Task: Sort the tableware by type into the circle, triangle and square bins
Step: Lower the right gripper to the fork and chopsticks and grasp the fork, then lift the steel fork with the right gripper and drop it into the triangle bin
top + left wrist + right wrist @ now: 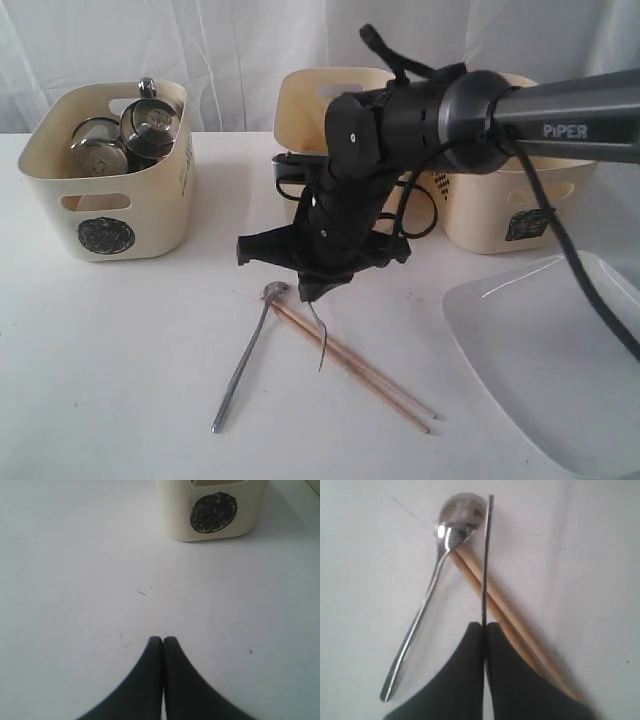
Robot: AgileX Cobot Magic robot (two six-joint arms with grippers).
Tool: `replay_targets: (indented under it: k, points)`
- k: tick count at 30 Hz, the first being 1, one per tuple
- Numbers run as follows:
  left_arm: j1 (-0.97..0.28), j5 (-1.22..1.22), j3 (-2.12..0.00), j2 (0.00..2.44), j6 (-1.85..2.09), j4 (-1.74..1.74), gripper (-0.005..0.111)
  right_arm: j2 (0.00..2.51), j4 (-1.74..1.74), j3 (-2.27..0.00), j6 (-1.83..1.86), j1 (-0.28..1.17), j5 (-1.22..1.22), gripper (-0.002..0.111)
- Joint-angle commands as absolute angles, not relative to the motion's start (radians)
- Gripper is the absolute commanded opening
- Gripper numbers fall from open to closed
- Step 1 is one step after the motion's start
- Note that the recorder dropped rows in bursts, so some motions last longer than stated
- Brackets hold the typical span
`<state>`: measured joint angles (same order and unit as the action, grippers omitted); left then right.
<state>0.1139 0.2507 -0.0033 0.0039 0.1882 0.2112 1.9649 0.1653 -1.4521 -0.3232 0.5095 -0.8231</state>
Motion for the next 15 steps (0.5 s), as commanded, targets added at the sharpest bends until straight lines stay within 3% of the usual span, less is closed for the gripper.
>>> replay_targets:
  k: [1, 9, 15]
  points:
    - [0.118, 0.254, 0.000, 0.000, 0.181, 0.219, 0.000, 1.888, 0.340, -1.527, -0.089, 0.451, -0.901, 0.000]
    - [0.118, 0.254, 0.000, 0.000, 0.181, 0.219, 0.000, 1.884, 0.986, -1.644, 0.316, 0.203, -0.973, 0.000]
    - [0.118, 0.254, 0.000, 0.000, 0.179, 0.219, 0.000, 1.943, 1.129, -1.644, 0.559, 0.110, -0.839, 0.000]
